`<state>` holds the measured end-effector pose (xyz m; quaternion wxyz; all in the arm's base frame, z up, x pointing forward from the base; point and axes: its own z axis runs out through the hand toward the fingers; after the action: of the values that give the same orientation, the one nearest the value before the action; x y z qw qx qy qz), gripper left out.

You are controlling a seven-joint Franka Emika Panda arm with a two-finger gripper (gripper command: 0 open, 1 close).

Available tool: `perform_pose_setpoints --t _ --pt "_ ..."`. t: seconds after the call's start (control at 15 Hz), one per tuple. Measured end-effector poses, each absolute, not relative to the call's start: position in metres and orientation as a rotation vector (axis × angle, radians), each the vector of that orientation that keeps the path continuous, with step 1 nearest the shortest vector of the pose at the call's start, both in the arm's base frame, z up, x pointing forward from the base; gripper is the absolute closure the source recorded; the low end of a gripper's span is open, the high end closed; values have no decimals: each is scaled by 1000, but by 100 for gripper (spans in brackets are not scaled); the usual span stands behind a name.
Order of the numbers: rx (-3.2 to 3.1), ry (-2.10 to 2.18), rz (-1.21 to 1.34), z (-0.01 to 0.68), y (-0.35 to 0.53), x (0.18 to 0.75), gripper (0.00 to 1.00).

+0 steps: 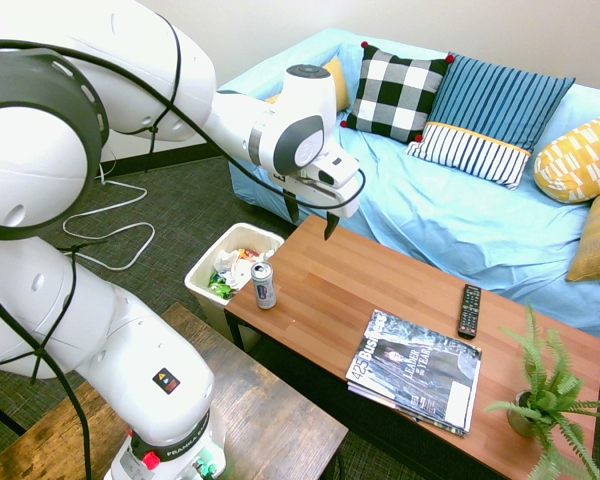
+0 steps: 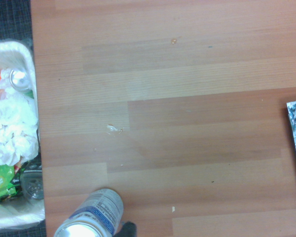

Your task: Throw the can in the trash bin

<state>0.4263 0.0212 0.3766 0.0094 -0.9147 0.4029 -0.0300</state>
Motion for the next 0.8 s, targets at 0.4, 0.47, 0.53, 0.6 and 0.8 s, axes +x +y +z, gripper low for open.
perform_pose_setpoints --t 0.4,0.47,0.53,0.6,0.8 --pt "-2871 1209 -87 346 41 415 0" --pt "-2881 1189 -86 337 52 408 0" --pt "-2889 1171 -85 328 63 401 0" --pt "-2896 1157 -88 322 75 394 0" --pt "-2911 1121 -99 312 107 381 0"
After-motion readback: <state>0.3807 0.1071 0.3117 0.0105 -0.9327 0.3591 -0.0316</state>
